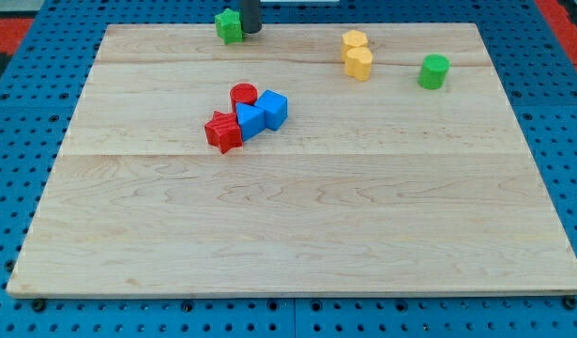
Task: Slide the green star slightly to the right
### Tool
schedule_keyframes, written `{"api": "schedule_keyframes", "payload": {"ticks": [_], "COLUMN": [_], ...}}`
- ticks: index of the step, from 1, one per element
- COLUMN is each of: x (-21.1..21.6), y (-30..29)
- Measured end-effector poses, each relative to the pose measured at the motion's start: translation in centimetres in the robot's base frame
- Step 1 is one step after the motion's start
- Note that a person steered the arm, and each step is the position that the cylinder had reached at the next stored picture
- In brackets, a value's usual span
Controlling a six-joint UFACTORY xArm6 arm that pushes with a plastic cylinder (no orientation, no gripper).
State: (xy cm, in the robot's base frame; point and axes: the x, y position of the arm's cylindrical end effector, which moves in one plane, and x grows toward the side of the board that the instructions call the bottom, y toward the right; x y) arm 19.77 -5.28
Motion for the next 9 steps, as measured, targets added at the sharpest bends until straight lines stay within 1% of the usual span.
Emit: {"api": "schedule_keyframes", "payload": {"ticks": [1,2,3,4,5,6,7,9], "x": [0.6,2.5,2.5,8.6,9.2,4.4,-0.5,-0.6], "y": [0.6,-1.6,4.3,-2.1,-11.5,-14.9,-13.2,-11.8]}}
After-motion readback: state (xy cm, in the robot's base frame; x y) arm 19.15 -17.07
